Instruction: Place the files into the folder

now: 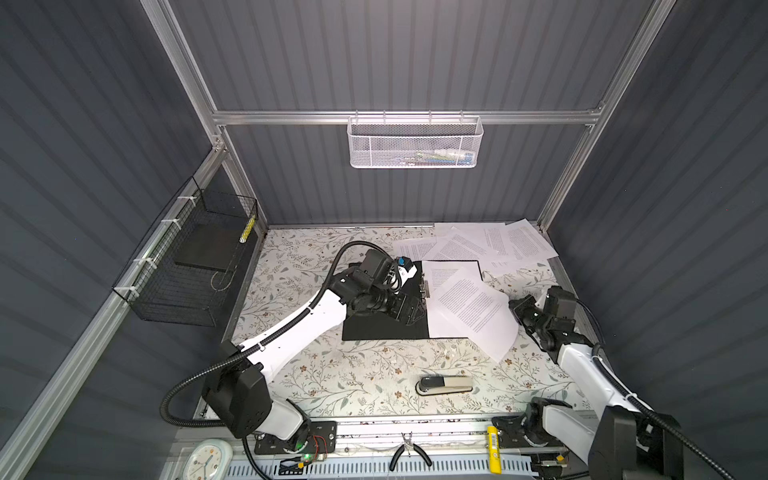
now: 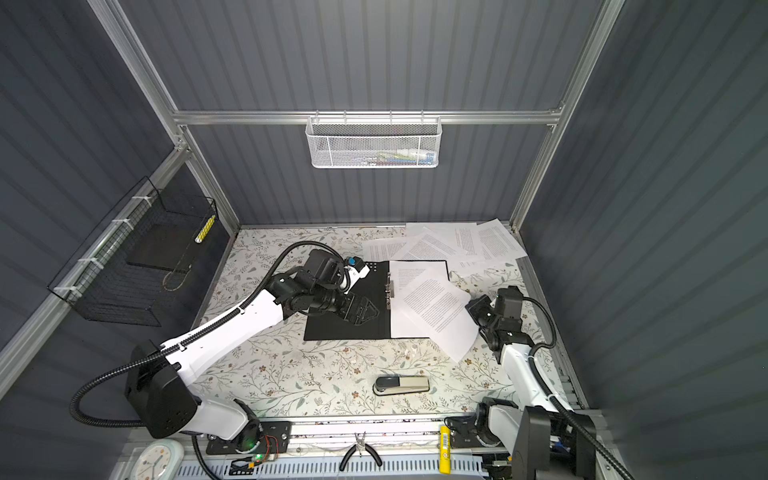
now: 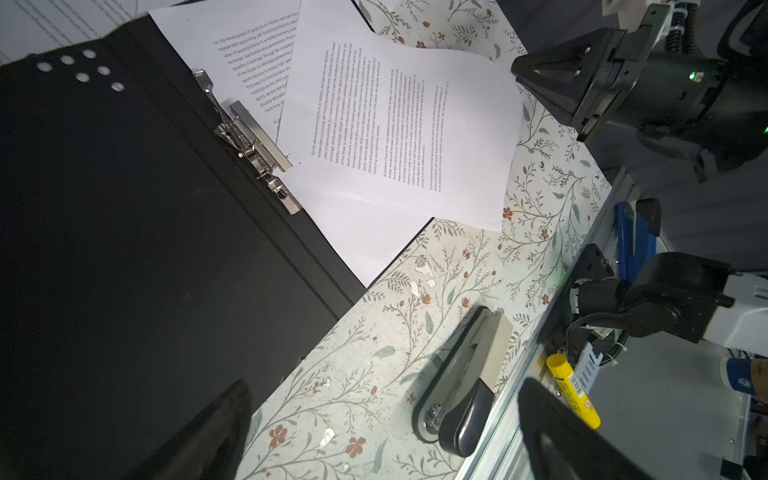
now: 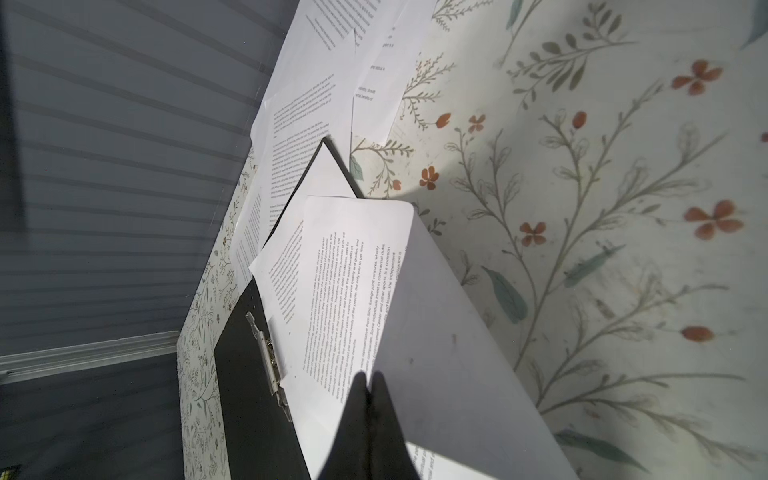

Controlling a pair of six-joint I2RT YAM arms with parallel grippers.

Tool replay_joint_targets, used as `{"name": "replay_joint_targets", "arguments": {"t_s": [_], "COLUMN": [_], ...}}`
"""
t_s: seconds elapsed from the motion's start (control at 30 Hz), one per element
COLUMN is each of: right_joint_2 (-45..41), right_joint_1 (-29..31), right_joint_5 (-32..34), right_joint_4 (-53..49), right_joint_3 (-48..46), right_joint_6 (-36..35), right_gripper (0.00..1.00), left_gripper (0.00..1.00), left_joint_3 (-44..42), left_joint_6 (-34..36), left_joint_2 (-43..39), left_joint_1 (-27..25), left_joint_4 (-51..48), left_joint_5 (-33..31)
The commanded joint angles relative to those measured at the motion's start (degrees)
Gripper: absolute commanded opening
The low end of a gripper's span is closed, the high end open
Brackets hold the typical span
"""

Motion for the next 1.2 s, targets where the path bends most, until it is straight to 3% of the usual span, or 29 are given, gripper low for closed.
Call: {"name": "replay_joint_targets", "arguments": {"t_s": [0.0,0.23,0.4,0.6,0.67,0.8,0.83,1.17], "right_joint_2": [-1.3,-4.3,-6.4,-2.7,-1.1,0.1,0.8,13.4], "right_joint_1": [1.4,6.2,5.6,2.0,-0.8,-5.7,-7.0,-14.6], "right_joint_5": [1.1,3.7,6.2,2.7,0.0,1.5,1.8,2.1], "right_joint_4": [2.4,3.7,0.3,0.7,0.0,-2.1,-2.6,-5.6], "right_joint_3": [-2.2,-5.5,-4.8,-2.9,-1.7,-0.1,0.6,6.2], "right_joint_6": [2.9,5.9,2.7,-0.4,-1.5,-3.6,-4.4,-3.8], "right_gripper": [0.0,0.0,0.0,0.0,0.09,0.53,0.96,0.99], "left_gripper": [1.0,1.0,1.0,1.0,1.0,1.0,1.0,1.0], "left_joint_3": [1.8,5.3,7.3,16.7,20.9,26.7,28.2,38.0], "left_joint_6": [-2.6,-3.5,-5.5,-8.6,-9.0,-9.1,-9.1,-8.3], "left_joint_2": [2.3,8.2,13.0,24.6,29.1,35.3,36.9,47.1], "left_joint_1": [-1.3,-4.9,-7.5,-11.5,-12.3,-12.4,-12.4,-12.4], "left_joint_4": [0.4,1.3,4.6,6.9,6.5,5.9,5.5,2.8], "left_joint_5": [3.6,3.7,5.2,5.2,4.5,3.9,4.0,2.7]}}
